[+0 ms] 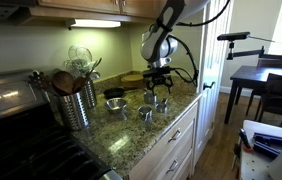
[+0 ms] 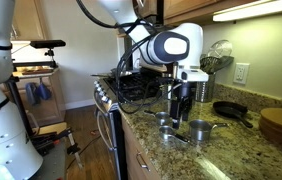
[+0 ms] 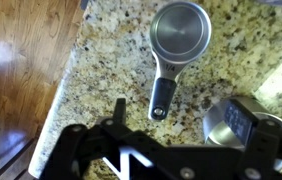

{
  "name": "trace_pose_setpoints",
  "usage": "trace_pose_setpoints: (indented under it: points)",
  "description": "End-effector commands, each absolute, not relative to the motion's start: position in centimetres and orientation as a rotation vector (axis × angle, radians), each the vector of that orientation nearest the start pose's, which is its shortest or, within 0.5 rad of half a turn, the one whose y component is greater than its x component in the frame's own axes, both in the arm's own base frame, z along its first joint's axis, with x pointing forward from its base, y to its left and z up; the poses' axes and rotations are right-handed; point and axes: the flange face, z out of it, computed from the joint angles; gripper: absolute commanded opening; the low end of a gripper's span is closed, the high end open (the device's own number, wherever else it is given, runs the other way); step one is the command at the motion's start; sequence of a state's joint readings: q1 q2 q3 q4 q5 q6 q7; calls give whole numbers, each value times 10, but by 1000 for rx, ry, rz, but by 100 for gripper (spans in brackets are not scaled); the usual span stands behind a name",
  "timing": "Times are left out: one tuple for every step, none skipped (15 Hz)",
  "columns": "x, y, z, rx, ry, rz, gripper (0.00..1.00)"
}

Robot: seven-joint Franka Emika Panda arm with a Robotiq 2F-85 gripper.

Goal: Unstack the silver measuring cups

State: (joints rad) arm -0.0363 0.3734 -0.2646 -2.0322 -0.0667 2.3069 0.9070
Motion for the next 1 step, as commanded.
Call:
trace_pose_setpoints:
  points:
    - [561, -169, 264, -2781, 1782, 67, 100]
